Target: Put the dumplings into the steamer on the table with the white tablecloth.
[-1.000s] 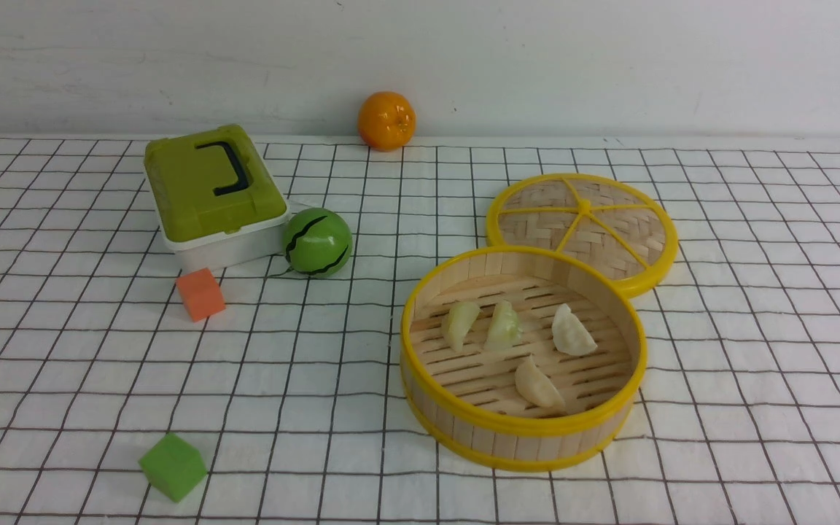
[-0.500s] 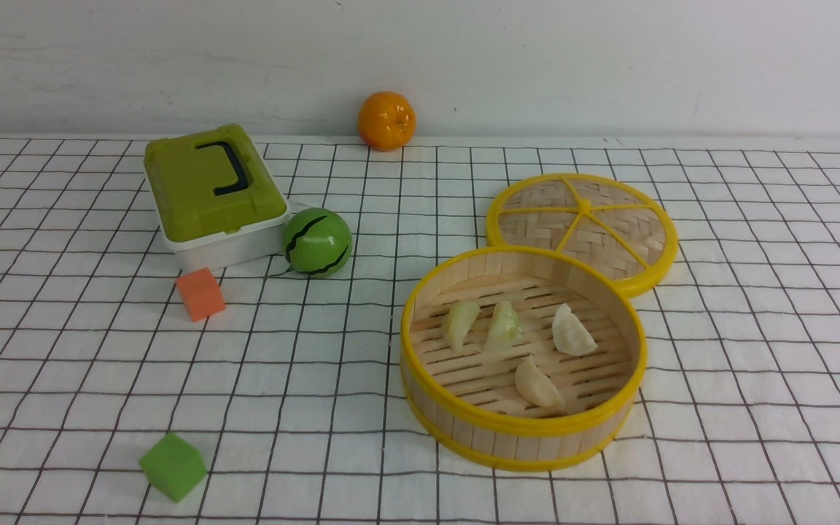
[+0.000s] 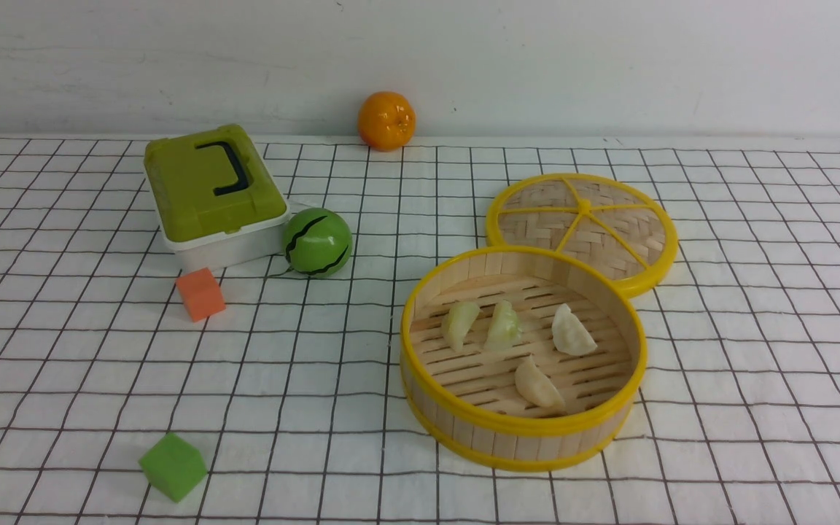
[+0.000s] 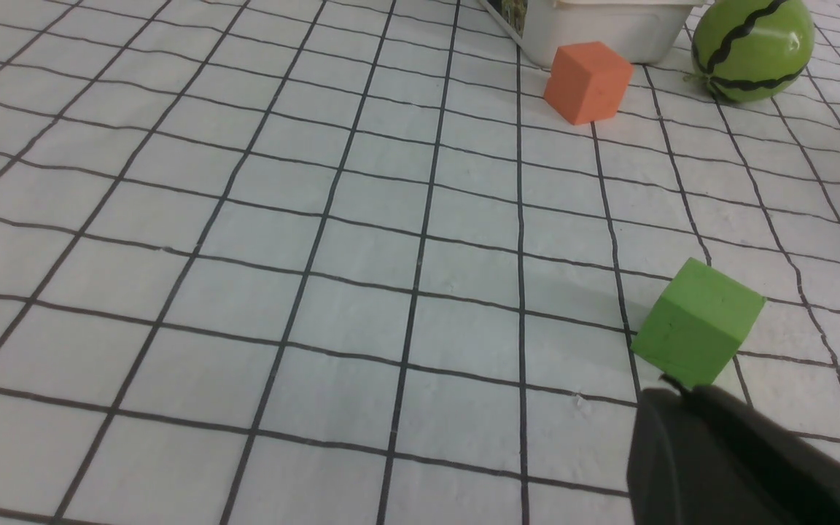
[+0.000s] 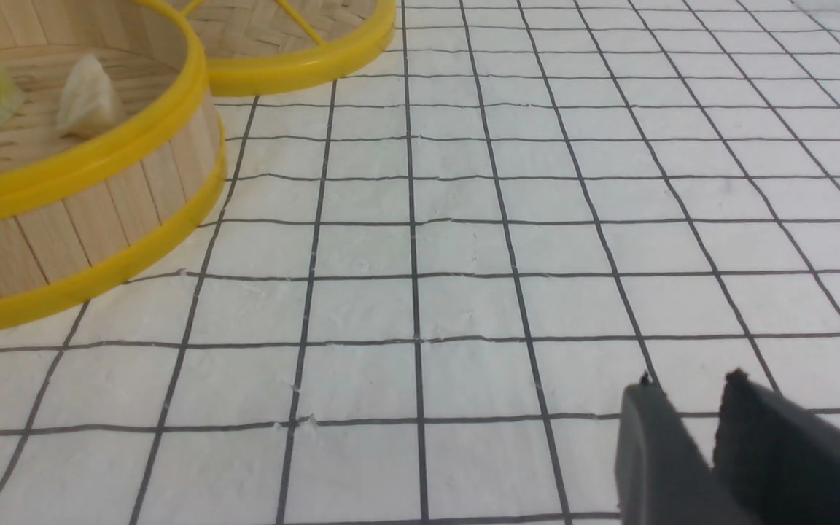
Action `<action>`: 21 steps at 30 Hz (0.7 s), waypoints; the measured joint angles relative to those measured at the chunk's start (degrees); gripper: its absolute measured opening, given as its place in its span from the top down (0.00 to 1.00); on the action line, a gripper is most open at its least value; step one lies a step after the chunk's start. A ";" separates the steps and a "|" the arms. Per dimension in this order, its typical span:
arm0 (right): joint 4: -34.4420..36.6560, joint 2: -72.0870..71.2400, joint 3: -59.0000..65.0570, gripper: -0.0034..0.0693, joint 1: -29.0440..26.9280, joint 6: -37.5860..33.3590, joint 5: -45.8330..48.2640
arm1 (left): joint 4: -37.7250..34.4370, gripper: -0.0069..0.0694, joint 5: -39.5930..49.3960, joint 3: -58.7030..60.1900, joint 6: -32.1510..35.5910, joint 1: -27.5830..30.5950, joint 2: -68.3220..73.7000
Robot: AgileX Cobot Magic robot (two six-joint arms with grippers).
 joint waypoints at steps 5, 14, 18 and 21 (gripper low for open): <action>-0.01 0.00 0.00 0.75 0.00 0.00 0.00 | 0.00 0.93 0.00 0.00 0.00 0.00 0.00; -0.01 0.00 0.00 0.75 0.00 0.00 0.00 | 0.00 0.92 0.00 0.00 0.00 0.00 0.00; -0.01 0.00 0.00 0.74 0.00 0.00 0.00 | 0.00 0.92 0.00 0.00 0.00 0.00 0.00; -0.01 0.00 0.00 0.74 0.00 0.00 0.00 | 0.00 0.92 0.00 0.00 0.00 0.00 0.00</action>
